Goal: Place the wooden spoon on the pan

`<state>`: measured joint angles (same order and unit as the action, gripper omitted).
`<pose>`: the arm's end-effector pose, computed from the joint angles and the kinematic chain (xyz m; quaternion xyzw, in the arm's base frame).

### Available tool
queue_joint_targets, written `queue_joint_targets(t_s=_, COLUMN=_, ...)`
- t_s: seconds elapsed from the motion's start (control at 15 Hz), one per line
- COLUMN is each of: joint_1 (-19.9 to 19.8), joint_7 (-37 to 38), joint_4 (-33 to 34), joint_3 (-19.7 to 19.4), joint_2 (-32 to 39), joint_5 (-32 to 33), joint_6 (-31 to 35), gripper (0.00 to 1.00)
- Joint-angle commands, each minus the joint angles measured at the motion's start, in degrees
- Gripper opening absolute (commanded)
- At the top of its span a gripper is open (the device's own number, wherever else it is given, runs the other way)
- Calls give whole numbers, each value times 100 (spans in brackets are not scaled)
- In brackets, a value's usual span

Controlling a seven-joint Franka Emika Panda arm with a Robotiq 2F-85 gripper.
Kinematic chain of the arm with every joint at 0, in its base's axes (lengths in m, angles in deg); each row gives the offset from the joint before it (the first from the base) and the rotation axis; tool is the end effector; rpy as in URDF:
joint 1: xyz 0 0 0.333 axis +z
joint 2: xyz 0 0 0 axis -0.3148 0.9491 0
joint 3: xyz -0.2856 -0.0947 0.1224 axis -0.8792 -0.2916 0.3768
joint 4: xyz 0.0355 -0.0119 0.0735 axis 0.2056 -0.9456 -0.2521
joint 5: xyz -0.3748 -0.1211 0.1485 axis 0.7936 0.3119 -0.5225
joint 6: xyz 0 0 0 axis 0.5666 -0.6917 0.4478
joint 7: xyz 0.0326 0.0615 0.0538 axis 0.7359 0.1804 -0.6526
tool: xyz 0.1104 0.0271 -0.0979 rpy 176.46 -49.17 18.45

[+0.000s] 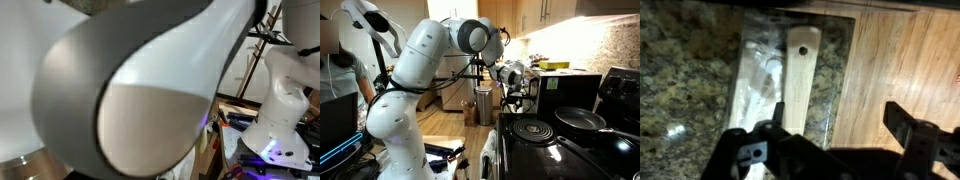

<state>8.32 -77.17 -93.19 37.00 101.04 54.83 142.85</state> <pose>0.4623 0.4907 0.1863 -0.6871 -0.7237 0.0192 0.0615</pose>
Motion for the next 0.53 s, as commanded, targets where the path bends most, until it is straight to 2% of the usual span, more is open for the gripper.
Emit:
queue_joint_targets(t_s=0.0, joint_1=24, joint_7=339, joint_4=43, joint_3=27, joint_2=151, joint_5=219, joint_6=287, gripper=100)
queue_joint_targets(t_s=0.07, joint_1=16, joint_7=361, joint_4=42, joint_3=34, joint_2=167, joint_5=217, joint_6=313, gripper=83)
queue_joint_targets(t_s=0.13, joint_1=23, joint_7=376, joint_4=61, joint_3=31, joint_2=177, joint_5=241, joint_6=256, gripper=74)
queue_joint_targets(t_s=0.2, joint_1=26, joint_7=411, joint_4=68, joint_3=28, joint_2=186, joint_5=251, joint_6=230, gripper=86)
queue_joint_targets(t_s=0.27, joint_1=23, joint_7=424, joint_4=82, joint_3=34, joint_2=204, joint_5=256, joint_6=191, gripper=93)
queue_joint_targets(t_s=0.47, joint_1=53, joint_7=428, joint_4=119, joint_3=21, joint_2=261, joint_5=329, joint_6=157, gripper=100)
